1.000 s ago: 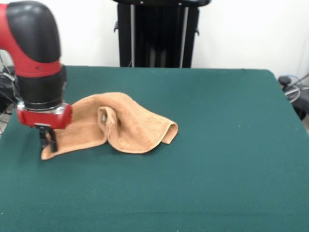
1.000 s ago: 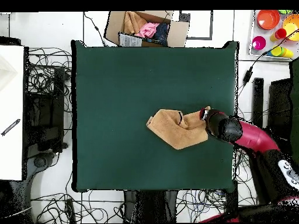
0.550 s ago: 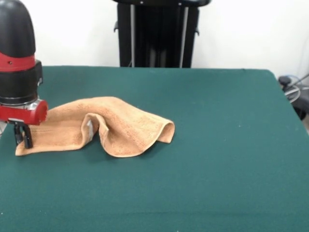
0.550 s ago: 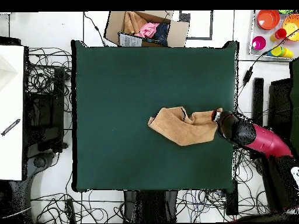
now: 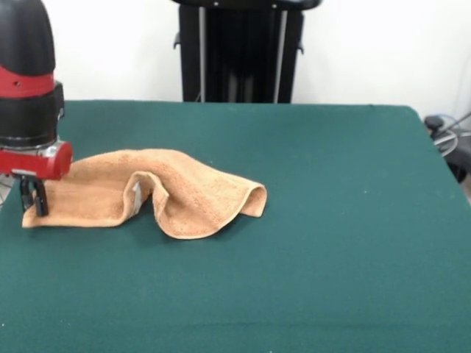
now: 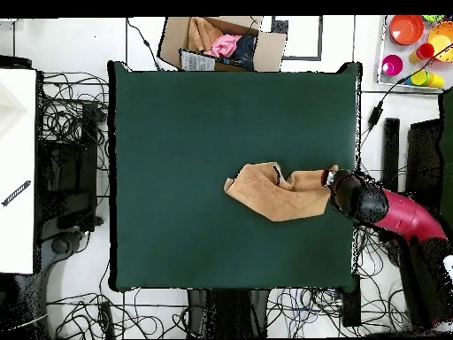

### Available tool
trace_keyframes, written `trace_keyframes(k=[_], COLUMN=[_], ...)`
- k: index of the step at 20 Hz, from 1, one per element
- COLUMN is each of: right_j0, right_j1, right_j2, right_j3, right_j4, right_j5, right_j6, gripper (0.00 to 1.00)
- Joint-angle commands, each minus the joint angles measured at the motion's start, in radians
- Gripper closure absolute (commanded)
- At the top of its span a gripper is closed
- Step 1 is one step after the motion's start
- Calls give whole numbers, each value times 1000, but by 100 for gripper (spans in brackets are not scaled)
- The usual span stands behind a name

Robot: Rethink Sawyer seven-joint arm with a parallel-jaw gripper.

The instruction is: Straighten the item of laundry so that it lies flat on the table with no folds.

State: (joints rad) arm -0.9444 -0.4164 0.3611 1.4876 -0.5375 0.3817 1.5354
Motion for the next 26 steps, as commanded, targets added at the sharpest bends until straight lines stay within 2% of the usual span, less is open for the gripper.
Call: trace_keyframes(k=[1, 5, 9, 14, 19, 22, 26], right_j0=[110, 219, 380, 513, 597, 618, 674], right_j1=[-220, -472, -631, -727, -795, -821, -853], right_j2=[-70, -164, -308, -413, -463, -475, -492], right_j3=[244, 397, 424, 389, 275, 248, 260], right_j4=[3, 122, 209, 300, 341, 362, 387], right_j5=[-13, 133, 302, 506, 750, 818, 836], right_j6=[176, 287, 368, 420, 439, 452, 529], gripper=[100, 100, 100, 100, 100, 100, 100])
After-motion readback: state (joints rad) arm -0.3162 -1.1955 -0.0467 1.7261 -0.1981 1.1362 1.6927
